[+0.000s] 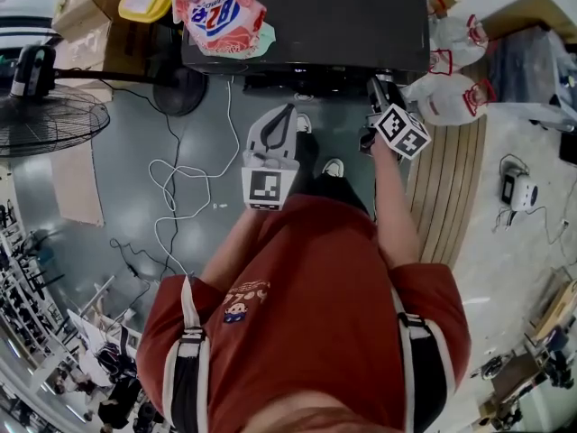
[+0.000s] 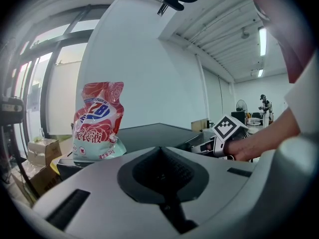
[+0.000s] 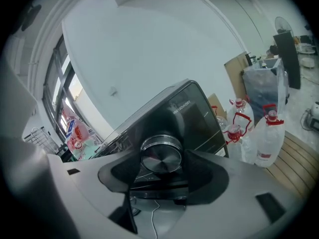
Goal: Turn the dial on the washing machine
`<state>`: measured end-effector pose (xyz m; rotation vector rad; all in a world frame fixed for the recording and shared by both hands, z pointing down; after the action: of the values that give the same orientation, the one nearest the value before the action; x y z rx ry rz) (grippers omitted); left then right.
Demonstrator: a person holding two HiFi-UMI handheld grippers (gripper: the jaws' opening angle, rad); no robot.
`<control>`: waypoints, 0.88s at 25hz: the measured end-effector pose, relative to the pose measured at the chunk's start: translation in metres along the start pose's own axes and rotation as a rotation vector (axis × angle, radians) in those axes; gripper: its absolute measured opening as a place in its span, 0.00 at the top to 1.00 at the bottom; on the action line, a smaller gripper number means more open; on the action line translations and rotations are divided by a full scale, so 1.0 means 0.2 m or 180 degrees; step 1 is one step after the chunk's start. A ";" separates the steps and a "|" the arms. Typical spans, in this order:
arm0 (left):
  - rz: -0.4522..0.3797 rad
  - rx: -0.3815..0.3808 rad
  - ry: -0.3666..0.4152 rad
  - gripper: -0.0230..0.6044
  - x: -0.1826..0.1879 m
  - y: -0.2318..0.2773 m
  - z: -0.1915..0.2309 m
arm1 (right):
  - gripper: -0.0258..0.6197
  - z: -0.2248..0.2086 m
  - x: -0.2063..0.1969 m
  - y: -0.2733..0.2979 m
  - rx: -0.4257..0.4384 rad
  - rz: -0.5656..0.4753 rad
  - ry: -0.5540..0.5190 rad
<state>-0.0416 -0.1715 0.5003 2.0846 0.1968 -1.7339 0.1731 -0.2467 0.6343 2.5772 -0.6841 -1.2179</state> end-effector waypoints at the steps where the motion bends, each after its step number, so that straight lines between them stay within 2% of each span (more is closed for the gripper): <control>1: -0.0012 -0.0006 0.0005 0.95 0.01 0.00 0.00 | 0.53 0.00 0.00 0.00 0.0011 -0.0007 -0.0007; 13: 0.0004 0.0017 0.0013 0.95 0.01 -0.01 0.00 | 0.54 -0.01 -0.02 -0.01 0.0020 0.0016 -0.0048; 22: -0.0023 0.0032 0.0013 0.95 0.01 -0.03 0.00 | 0.54 0.02 -0.01 0.00 -0.0140 0.0089 -0.0444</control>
<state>-0.0422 -0.1668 0.4970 2.0972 0.1977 -1.7383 0.1686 -0.2445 0.6333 2.4567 -0.7093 -1.3979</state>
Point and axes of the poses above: the fingertips, and each gripper's own axes: y forward along the fingers, z to its left, x out of its top, the point moved 1 cm from there along -y, backward along the fingers, and after that the axes turned 7 degrees about x, right-handed, at the moved point
